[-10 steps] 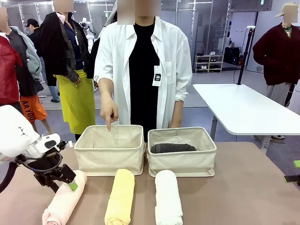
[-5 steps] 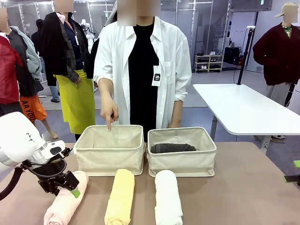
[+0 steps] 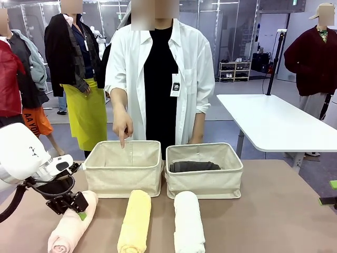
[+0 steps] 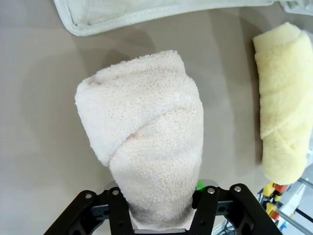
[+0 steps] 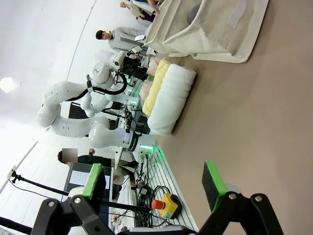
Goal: Divide the towels into two baskets.
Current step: Pick up one hotel-folded towel from the bottom of the table and place it in the Fabric basket indicated by the person.
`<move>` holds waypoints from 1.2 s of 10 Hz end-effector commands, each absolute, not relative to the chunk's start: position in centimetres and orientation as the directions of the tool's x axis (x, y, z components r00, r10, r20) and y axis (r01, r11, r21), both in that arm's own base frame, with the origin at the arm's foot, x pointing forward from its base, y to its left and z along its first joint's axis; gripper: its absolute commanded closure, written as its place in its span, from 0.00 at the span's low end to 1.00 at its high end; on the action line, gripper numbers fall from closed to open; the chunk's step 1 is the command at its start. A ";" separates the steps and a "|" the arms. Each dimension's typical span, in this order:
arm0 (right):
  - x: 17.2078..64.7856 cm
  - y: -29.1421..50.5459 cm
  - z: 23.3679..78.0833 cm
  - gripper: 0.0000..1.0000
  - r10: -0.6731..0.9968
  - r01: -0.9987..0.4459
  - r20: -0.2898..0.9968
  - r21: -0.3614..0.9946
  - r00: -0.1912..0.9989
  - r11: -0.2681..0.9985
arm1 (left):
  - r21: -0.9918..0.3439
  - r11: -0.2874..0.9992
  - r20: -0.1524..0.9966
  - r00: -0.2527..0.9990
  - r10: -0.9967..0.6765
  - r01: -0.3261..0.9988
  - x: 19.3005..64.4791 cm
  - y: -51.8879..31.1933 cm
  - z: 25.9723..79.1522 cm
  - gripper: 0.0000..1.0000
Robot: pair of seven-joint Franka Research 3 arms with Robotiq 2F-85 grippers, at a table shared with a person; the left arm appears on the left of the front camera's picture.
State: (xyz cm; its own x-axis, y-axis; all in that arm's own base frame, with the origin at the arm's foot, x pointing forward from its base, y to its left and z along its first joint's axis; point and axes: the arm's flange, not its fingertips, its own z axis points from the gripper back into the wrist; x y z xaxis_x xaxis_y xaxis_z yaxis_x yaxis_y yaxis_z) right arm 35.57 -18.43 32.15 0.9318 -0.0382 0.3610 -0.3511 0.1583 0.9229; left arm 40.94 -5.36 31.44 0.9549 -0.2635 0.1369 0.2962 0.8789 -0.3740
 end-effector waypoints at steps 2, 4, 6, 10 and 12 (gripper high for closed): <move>35.2 -18.1 32.4 0.00 -0.051 -0.358 0.370 0.920 0.928 0.159 | -0.350 0.877 0.233 0.937 -0.259 0.330 34.2 -3.8 34.5 0.63; 35.2 -18.1 32.4 0.00 -0.051 -0.358 0.370 0.920 0.928 0.159 | -0.377 0.775 0.296 0.859 -0.417 0.507 35.8 -3.1 40.5 0.63; 35.2 -18.1 32.4 0.00 -0.051 -0.358 0.370 0.920 0.928 0.159 | -0.222 0.607 0.343 0.644 -0.684 0.763 36.8 -3.6 44.6 0.63; 35.2 -18.1 32.4 0.00 -0.051 -0.358 0.370 0.920 0.928 0.159 | 0.132 0.203 0.328 0.151 -0.933 0.970 36.7 -6.9 48.8 0.63; 35.2 -18.1 32.4 0.00 -0.051 -0.358 0.370 0.920 0.928 0.159 | 0.056 0.343 0.513 0.268 -0.815 0.937 35.8 -6.1 49.8 0.63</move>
State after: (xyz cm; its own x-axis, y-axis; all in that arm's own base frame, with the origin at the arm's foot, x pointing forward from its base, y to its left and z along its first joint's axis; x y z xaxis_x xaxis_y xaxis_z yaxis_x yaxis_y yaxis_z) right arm 35.53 -18.42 32.22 0.9311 -0.0386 0.3626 -0.3526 0.1587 0.9222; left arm 36.72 -7.67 50.24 0.1925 -0.9127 0.3605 0.9638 0.2448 0.1051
